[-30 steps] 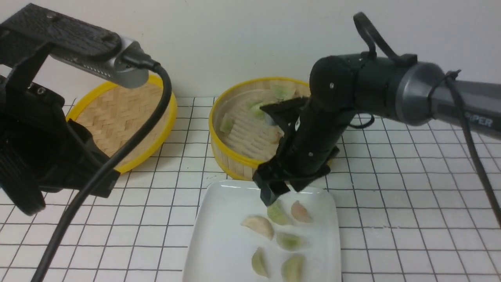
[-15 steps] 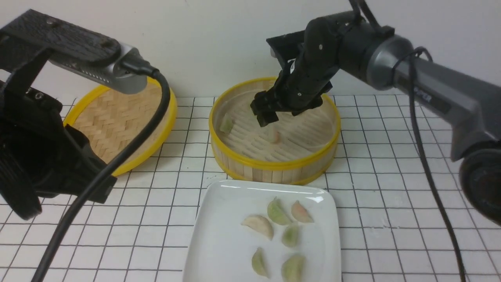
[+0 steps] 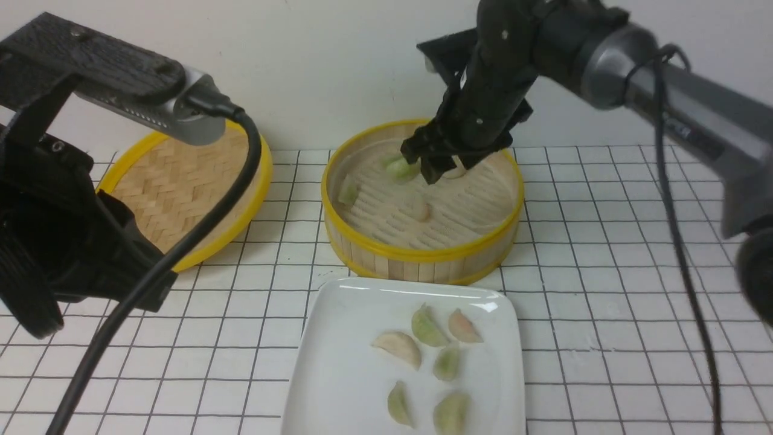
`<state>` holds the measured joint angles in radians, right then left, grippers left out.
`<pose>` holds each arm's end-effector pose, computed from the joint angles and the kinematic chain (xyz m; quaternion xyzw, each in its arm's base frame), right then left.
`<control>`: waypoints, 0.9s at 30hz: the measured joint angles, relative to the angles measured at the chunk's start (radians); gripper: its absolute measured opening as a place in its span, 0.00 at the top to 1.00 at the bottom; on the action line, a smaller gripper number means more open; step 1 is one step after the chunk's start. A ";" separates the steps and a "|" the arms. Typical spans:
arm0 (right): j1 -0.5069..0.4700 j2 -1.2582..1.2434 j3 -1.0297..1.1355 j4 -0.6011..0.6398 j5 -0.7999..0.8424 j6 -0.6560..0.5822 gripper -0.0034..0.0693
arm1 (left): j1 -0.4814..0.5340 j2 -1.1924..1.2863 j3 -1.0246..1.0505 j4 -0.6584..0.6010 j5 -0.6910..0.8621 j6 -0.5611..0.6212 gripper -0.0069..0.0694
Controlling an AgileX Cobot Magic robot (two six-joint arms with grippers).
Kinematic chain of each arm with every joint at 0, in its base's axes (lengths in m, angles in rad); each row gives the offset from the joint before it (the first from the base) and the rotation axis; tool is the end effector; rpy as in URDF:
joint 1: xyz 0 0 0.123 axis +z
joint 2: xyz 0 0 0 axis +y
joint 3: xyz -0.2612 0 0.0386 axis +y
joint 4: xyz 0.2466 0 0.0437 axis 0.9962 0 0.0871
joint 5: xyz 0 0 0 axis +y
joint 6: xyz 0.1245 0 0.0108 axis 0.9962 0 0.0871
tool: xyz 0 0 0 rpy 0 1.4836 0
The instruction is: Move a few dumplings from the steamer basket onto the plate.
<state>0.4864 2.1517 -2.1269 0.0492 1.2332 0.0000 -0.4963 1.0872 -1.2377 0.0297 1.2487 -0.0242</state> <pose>0.4144 0.2257 0.2428 -0.2327 0.9518 0.0715 0.1869 0.1918 -0.0999 0.3465 0.2253 0.9342 -0.0567 0.2707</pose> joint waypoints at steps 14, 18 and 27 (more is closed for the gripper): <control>0.000 -1.169 1.213 0.070 -0.464 0.056 0.97 | 0.000 0.000 0.000 0.000 -0.117 0.000 0.92; 0.000 -1.549 1.482 0.062 -0.741 0.046 0.97 | 0.000 0.001 0.000 -0.006 -0.152 -0.001 0.92; 0.000 -2.005 1.587 -0.029 -0.835 0.105 0.97 | 0.000 0.016 0.009 -0.042 -0.192 -0.011 0.92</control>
<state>0.4864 0.1464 -0.5402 0.0198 0.3980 0.1053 -0.4963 1.1034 -1.2283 -0.0124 1.0562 -0.0349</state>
